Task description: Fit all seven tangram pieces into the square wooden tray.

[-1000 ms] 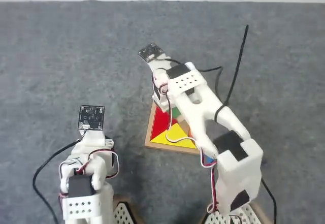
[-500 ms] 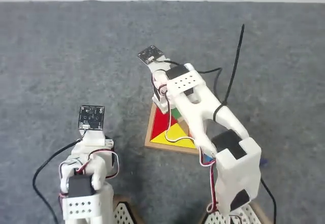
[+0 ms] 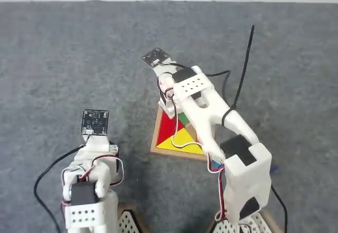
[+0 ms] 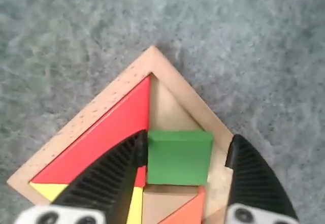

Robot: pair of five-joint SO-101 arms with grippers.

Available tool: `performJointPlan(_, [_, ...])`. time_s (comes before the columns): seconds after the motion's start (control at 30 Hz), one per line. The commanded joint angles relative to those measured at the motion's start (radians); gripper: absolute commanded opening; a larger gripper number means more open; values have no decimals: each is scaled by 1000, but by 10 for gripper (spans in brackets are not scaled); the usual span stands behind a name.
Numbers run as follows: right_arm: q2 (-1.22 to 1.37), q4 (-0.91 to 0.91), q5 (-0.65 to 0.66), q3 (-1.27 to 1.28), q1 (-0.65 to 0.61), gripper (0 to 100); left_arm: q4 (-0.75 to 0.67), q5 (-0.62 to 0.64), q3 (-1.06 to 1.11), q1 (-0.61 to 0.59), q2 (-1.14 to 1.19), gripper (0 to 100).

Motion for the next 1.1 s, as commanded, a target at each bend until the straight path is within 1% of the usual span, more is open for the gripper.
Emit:
performJointPlan(0.0, [-25, -30, 12, -69, -4, 249, 3, 17, -13, -5, -18, 18])
performJointPlan(0.2, [-25, -157, 5, -72, -4, 248, 3, 17, -13, -5, -18, 18])
performJointPlan(0.37, [-15, -154, -11, -54, 31, 247, 3, 17, -13, -5, -18, 18])
performJointPlan(0.5, [-27, -162, -6, 11, 67, 247, 3, 17, -13, -5, -18, 18])
performJointPlan(0.67, [-33, -177, 23, 98, 67, 247, 3, 17, -13, -5, -18, 18])
performJointPlan(0.83, [-41, -217, 25, 184, 71, 247, 3, 17, -13, -5, -18, 18])
performJointPlan(0.93, [-104, -249, 26, 245, 73, 247, 3, 17, -13, -5, -18, 18])
performJointPlan(1.07, [-259, -266, 21, 304, 73, 247, 3, 17, -13, -5, -18, 18])
